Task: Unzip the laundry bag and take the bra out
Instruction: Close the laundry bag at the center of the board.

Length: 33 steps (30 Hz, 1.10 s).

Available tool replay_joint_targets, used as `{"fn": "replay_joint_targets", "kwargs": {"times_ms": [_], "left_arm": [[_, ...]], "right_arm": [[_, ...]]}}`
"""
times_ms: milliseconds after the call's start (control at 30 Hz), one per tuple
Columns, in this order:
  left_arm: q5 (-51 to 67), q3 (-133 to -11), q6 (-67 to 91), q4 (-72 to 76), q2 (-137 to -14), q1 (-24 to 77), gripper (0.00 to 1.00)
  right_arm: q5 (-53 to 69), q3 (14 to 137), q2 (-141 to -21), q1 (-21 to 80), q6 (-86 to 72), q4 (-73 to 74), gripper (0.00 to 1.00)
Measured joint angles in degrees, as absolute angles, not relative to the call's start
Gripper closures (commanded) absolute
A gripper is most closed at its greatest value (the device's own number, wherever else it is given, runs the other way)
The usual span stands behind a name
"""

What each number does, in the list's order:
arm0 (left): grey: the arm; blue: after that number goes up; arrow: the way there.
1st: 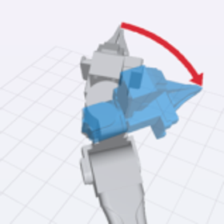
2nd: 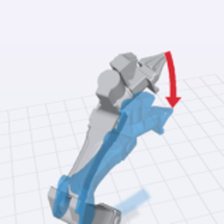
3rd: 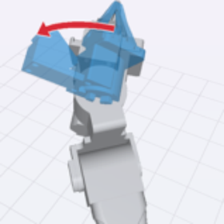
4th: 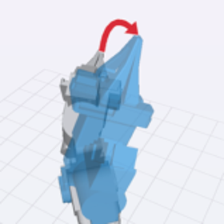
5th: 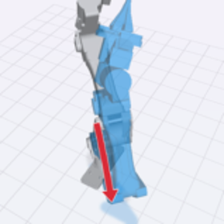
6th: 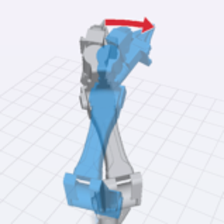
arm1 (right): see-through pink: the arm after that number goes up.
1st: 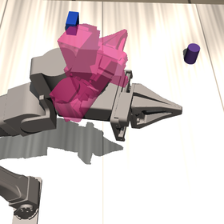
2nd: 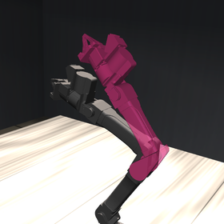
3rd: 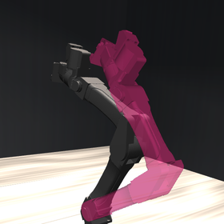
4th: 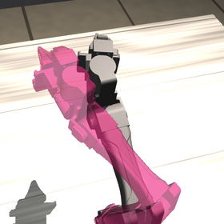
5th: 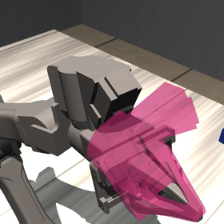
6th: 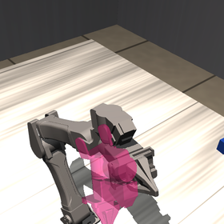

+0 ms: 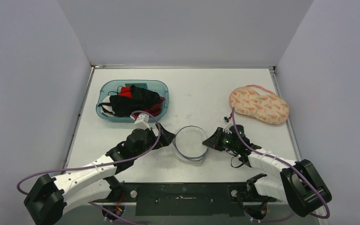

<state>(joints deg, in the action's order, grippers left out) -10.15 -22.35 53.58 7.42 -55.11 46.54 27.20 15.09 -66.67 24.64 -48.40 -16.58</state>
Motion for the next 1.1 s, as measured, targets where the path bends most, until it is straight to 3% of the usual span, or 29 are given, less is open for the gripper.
{"fn": "replay_joint_targets", "kwargs": {"times_ms": [167,267,400,767,867,1033,1100], "left_arm": [[-11.38,-25.12,51.64,3.29,-51.05,47.29,0.02],[-10.96,-26.48,50.5,3.68,-53.04,48.34,0.2],[-8.73,-26.85,49.71,5.96,-59.0,49.91,0.35],[-7.33,-27.73,48.62,11.9,-69.76,51.57,0.66],[-8.01,-26.59,48.8,14.09,-71.33,49.95,0.72],[-8.99,-25.54,48.88,15.44,-74.65,48.6,0.75],[-9.04,-25.32,48.88,16.03,-75.5,48.6,0.75]], "right_arm": [[25.17,16.88,-65.47,26.89,-47.11,-14.74,0.95],[23.68,18.02,-65.34,28.27,-46.61,-13.65,0.95],[20.75,19.38,-65.34,30.83,-45.58,-11.44,0.95],[15.79,20.53,-66.11,34.74,-44.56,-9.91,0.93],[15.25,20.58,-66.11,35.16,-44.42,-9.74,0.8],[14.76,20.78,-65.98,35.68,-44.25,-8.71,0.44],[14.37,21.28,-65.25,35.73,-43.99,-7.07,0.36]]}}
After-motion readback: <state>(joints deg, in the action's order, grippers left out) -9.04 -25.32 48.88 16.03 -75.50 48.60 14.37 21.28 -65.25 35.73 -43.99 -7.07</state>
